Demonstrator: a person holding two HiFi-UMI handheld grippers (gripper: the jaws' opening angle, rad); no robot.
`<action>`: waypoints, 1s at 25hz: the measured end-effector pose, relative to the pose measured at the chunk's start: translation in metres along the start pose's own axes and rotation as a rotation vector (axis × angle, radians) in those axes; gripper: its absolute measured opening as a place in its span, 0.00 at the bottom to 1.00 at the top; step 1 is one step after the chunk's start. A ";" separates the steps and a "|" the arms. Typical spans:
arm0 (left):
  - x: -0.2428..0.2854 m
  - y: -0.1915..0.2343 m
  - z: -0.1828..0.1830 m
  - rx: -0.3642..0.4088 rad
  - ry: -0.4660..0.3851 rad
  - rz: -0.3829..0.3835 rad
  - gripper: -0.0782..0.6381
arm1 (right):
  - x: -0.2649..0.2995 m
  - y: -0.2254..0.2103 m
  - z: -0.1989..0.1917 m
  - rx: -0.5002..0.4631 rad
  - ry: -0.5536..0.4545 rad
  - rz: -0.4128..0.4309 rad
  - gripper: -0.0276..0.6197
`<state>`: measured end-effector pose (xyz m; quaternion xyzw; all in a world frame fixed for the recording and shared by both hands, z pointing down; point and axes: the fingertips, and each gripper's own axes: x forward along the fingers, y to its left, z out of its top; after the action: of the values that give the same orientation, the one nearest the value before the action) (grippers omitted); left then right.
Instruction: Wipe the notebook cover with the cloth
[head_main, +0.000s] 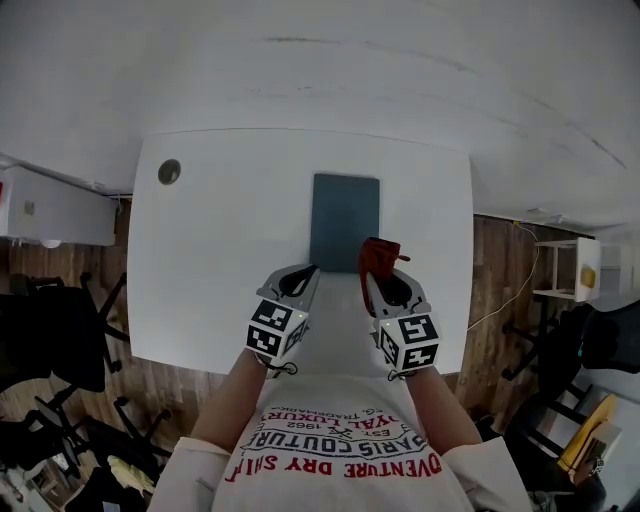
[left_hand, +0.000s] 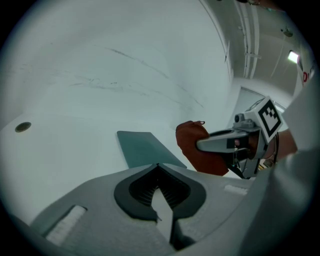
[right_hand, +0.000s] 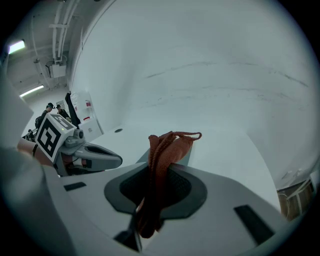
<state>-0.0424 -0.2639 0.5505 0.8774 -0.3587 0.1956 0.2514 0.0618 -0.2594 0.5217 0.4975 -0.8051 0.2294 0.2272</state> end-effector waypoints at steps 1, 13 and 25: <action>0.006 0.003 -0.004 0.002 0.018 0.002 0.12 | 0.006 -0.002 0.000 0.001 0.009 0.002 0.17; 0.039 0.020 -0.029 -0.035 0.163 0.020 0.12 | 0.070 -0.007 0.044 -0.024 -0.023 0.045 0.17; 0.040 0.020 -0.031 -0.060 0.167 0.037 0.12 | 0.148 0.017 0.073 -0.068 0.006 0.103 0.17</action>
<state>-0.0350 -0.2795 0.6024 0.8433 -0.3584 0.2618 0.3031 -0.0232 -0.3991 0.5496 0.4465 -0.8364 0.2148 0.2344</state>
